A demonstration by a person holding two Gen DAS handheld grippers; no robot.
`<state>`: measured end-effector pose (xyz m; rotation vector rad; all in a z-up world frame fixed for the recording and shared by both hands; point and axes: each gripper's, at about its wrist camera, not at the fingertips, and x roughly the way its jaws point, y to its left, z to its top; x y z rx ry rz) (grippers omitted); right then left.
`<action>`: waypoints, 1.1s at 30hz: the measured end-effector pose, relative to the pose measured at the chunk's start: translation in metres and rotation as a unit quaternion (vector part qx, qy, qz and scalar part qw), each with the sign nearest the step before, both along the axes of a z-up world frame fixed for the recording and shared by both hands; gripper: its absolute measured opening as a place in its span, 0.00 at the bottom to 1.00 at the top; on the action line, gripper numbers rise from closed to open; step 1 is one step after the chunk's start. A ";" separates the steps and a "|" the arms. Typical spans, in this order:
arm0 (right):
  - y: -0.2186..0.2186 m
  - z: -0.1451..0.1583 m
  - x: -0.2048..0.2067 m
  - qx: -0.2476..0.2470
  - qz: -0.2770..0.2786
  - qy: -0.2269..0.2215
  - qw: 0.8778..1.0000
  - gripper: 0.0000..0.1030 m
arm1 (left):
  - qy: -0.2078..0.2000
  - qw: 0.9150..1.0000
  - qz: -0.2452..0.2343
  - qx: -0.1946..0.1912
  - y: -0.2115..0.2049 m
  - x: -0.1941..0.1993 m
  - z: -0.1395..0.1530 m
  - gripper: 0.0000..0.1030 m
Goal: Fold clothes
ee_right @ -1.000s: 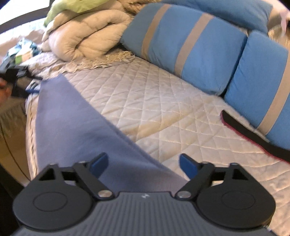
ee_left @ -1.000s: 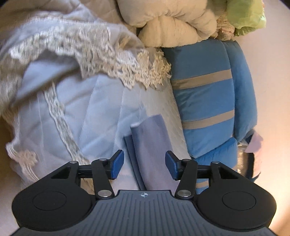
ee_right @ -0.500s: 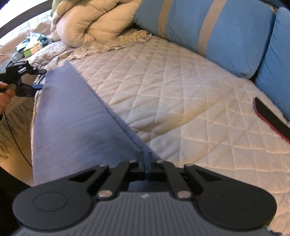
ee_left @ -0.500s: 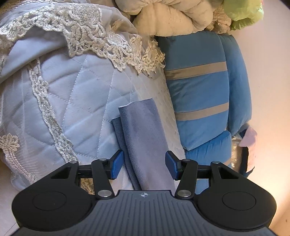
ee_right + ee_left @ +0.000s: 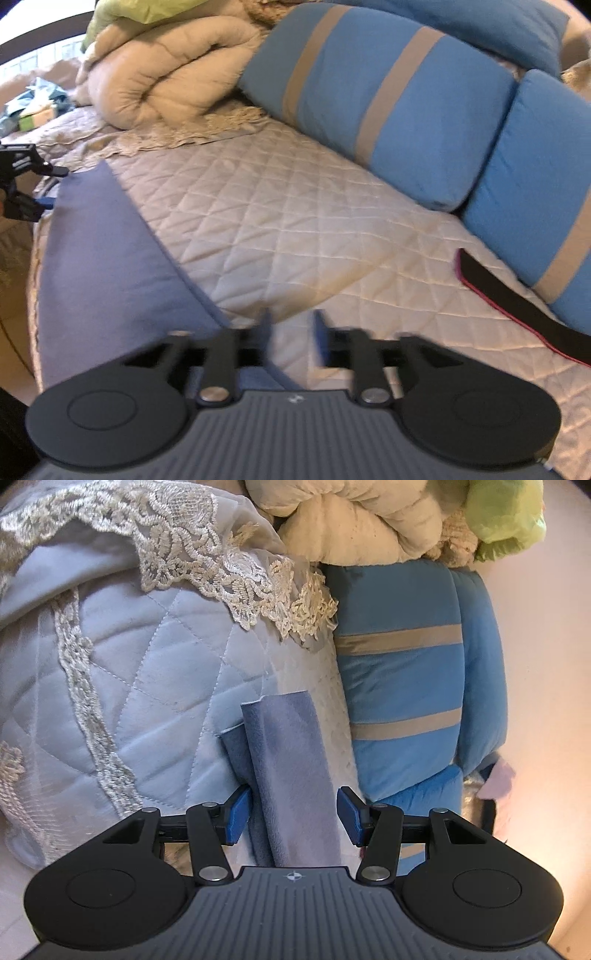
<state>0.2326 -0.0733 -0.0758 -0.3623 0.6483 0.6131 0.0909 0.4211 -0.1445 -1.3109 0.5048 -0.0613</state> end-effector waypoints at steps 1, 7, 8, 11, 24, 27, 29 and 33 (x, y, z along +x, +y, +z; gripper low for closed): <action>-0.001 0.002 -0.005 0.000 -0.002 -0.006 1.000 0.69 | -0.003 1.000 0.003 -0.005 0.000 0.001 -0.001 0.47; -0.006 0.001 -0.044 0.005 -0.018 -0.002 1.000 0.94 | 0.001 1.000 0.021 -0.001 -0.006 0.011 0.003 0.07; -0.006 -0.001 -0.053 -0.004 -0.020 -0.006 1.000 0.95 | 0.000 1.000 0.019 0.019 -0.008 0.010 0.010 0.06; -0.005 -0.008 -0.080 -0.028 -0.022 -0.021 0.999 0.98 | -0.002 0.994 0.006 0.105 -0.016 0.007 0.043 0.06; -0.003 -0.014 -0.128 -0.035 -0.036 -0.019 0.999 1.00 | -0.119 0.838 -0.210 0.489 -0.193 0.004 0.215 0.06; -0.008 -0.010 -0.134 -0.033 -0.046 -0.024 0.998 1.00 | -0.125 0.787 -0.275 0.537 -0.248 0.010 0.225 0.06; -0.013 -0.008 -0.139 -0.032 -0.052 -0.027 0.998 1.00 | -0.118 0.754 -0.313 0.565 -0.282 0.013 0.224 0.06; -0.027 -0.004 -0.145 -0.022 -0.069 -0.022 0.997 1.00 | -0.100 0.700 -0.363 0.607 -0.337 0.019 0.214 0.06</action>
